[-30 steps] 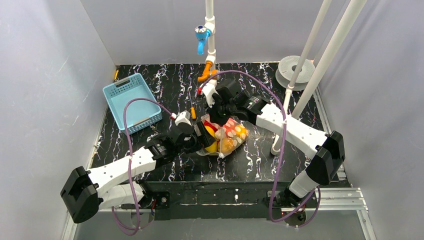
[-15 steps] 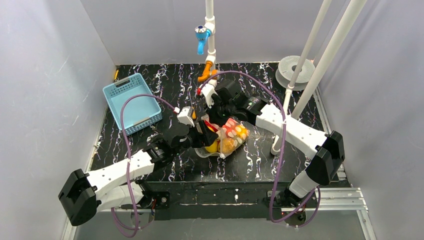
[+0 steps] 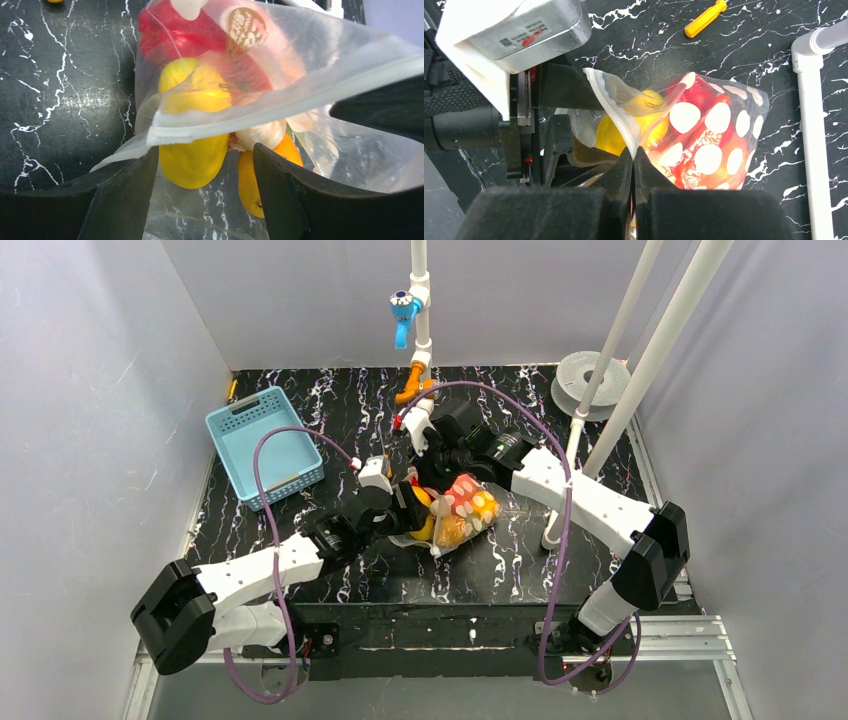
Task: Open the zip-top bag and remove the fake food
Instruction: Pick up the fake fruit from the zipper food storage bag.
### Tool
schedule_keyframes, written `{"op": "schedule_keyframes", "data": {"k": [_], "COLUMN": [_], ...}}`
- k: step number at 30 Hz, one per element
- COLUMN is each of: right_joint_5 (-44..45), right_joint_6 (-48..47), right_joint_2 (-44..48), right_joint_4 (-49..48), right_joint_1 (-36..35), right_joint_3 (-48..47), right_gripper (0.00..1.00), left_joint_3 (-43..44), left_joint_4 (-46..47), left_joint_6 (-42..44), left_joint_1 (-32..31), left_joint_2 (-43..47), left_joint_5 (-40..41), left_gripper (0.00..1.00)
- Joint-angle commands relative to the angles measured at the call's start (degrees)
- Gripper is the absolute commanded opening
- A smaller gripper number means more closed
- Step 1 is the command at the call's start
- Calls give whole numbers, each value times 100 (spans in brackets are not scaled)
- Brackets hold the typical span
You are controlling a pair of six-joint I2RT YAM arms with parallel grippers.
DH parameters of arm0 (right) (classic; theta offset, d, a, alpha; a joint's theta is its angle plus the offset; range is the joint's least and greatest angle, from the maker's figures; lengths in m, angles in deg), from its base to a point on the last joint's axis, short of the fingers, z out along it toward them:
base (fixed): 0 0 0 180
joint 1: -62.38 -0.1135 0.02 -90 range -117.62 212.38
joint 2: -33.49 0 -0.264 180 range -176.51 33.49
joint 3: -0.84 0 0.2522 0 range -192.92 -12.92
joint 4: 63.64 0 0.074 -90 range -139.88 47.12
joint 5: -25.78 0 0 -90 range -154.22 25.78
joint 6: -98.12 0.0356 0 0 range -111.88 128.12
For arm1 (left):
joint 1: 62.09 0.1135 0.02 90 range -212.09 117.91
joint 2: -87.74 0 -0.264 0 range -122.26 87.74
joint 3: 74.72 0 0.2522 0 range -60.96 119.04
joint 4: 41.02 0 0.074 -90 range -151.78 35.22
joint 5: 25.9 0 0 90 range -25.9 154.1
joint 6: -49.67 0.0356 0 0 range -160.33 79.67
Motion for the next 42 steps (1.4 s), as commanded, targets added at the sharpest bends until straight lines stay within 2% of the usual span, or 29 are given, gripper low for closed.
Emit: {"op": "schedule_keyframes", "data": {"k": [1,9,18,26,33,42], "right_joint_5": [-170,-356,-461,-523,-555,-572], "right_joint_6": [14,8,-16,-37,-46,-47], "right_joint_2": [72,99,174,229,268,274], "right_joint_4": [-165,-123,-104,-77,-77,-68], "right_joint_1": [-38,-45,-42,-42,-40,-37], "right_joint_3": [-203,-213,-169,-176,-165,-162], "right_gripper": [1,1,1,1,1,1], "left_joint_3": [41,16,-270,-147,-113,-54], "left_joint_4": [-106,495,1442,1090,899,1101], "left_joint_6": [33,658,1284,1250,1164,1160], "left_joint_1": [-2,-3,-1,18,51,60], "left_joint_2": [-61,-383,-235,-423,-651,-970], "left_joint_5": [465,121,-56,338,413,303], "left_gripper": [69,73,62,67,64,62]}}
